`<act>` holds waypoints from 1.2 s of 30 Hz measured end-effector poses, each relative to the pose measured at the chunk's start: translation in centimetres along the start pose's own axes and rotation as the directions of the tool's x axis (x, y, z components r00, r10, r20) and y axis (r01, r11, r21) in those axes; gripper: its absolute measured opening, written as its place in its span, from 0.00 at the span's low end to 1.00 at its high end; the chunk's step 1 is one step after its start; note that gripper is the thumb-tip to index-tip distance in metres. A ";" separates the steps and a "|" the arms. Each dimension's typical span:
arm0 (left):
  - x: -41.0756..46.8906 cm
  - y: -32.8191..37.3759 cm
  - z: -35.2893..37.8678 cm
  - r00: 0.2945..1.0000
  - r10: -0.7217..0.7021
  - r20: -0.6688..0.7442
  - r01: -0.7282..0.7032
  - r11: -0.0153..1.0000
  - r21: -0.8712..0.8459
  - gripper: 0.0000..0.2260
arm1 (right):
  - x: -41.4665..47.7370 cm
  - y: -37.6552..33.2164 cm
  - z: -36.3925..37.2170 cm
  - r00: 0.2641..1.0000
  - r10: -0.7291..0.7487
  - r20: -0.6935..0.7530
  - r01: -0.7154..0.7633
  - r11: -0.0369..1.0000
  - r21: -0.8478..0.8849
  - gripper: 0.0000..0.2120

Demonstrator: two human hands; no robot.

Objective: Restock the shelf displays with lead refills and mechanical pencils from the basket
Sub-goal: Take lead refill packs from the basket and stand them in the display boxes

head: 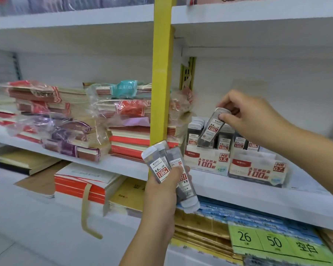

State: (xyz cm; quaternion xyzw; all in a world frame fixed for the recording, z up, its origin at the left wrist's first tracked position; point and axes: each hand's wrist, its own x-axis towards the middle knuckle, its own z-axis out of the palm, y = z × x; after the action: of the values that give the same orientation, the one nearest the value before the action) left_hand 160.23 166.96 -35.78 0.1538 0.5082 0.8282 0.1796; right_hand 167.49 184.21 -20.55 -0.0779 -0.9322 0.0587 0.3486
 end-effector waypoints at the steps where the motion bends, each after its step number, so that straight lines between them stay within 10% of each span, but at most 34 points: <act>1: 0.2 0.0 -0.1 1.000 0.002 -0.004 -0.002 1.000 -0.007 0.07 | 0.3 -0.2 0.4 1.000 -0.007 0.004 0.007 1.000 0.013 0.07; 18: -0.1 0.0 -0.9 0.992 -0.058 0.108 0.068 0.994 -0.087 0.10 | 0.6 -1.1 5.5 0.995 -0.101 -0.001 0.093 0.917 -0.388 0.19; 24: -0.9 0.4 -1.1 0.984 -0.079 0.163 0.102 0.985 -0.138 0.10 | -8.5 -3.3 5.3 0.995 0.082 0.061 -0.096 0.957 0.274 0.08; 36: -3.0 -0.4 -0.1 0.975 -0.118 0.190 0.137 0.986 -0.092 0.14 | -14.7 -3.9 8.2 0.845 0.398 0.358 -0.521 0.460 0.719 0.06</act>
State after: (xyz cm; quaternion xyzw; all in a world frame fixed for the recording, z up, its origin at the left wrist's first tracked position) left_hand 162.90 165.70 -36.38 0.1871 0.4541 0.8226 0.2865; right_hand 172.61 177.20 -35.45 -0.1590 -0.7710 0.5633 0.2509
